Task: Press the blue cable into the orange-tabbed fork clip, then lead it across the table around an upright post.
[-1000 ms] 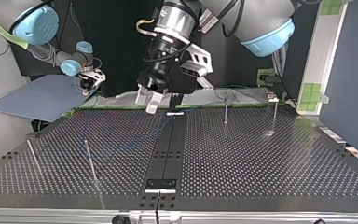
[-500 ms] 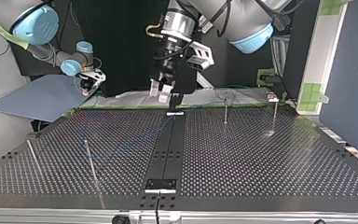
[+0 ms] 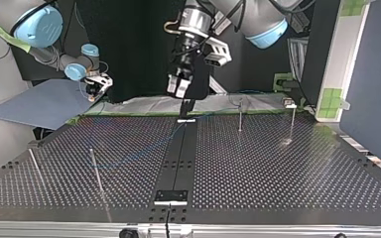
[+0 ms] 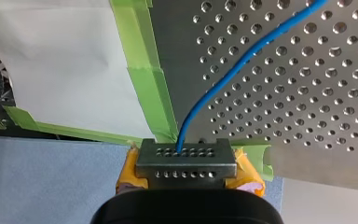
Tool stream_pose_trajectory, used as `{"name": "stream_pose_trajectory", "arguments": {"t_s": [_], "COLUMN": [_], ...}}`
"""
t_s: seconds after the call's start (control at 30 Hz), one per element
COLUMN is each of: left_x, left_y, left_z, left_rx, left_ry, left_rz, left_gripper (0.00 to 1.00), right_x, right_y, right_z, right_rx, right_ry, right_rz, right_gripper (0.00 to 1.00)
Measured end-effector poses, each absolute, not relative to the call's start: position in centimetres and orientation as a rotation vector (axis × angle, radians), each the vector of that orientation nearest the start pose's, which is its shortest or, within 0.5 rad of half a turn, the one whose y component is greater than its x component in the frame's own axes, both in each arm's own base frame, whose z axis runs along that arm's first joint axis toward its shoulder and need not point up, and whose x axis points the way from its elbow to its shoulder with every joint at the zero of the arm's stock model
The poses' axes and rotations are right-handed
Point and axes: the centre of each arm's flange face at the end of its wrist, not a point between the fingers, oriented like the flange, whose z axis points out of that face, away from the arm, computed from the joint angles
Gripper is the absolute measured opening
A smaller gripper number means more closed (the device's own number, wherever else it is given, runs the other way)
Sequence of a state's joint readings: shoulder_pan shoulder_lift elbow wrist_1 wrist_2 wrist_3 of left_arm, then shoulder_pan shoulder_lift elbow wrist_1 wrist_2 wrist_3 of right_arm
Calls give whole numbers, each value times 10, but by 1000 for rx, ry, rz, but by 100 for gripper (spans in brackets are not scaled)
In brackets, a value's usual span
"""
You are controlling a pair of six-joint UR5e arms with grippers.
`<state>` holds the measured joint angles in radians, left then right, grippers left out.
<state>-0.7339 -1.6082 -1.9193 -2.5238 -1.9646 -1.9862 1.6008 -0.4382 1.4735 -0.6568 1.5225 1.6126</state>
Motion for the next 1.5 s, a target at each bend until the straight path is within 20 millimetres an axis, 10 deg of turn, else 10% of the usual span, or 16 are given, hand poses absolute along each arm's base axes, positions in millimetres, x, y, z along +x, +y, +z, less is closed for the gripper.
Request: {"name": "stream_pose_trajectory", "arguments": {"t_s": [0.7, 1.5], "left_x": [279, 222], "left_y": [-377, -327], "left_z": [241, 164], "left_rx": [-30, 77], "left_ry": [1551, 1686], "left_rz": [-563, -448], "left_gripper": [100, 100], "right_x": [159, 161], "right_y": [-636, -635], "right_z": [-124, -124], "right_rx": [1524, 1527], "right_ry": [-1484, -1482], "right_rz": [1096, 1098], "right_gripper": [0, 0]}}
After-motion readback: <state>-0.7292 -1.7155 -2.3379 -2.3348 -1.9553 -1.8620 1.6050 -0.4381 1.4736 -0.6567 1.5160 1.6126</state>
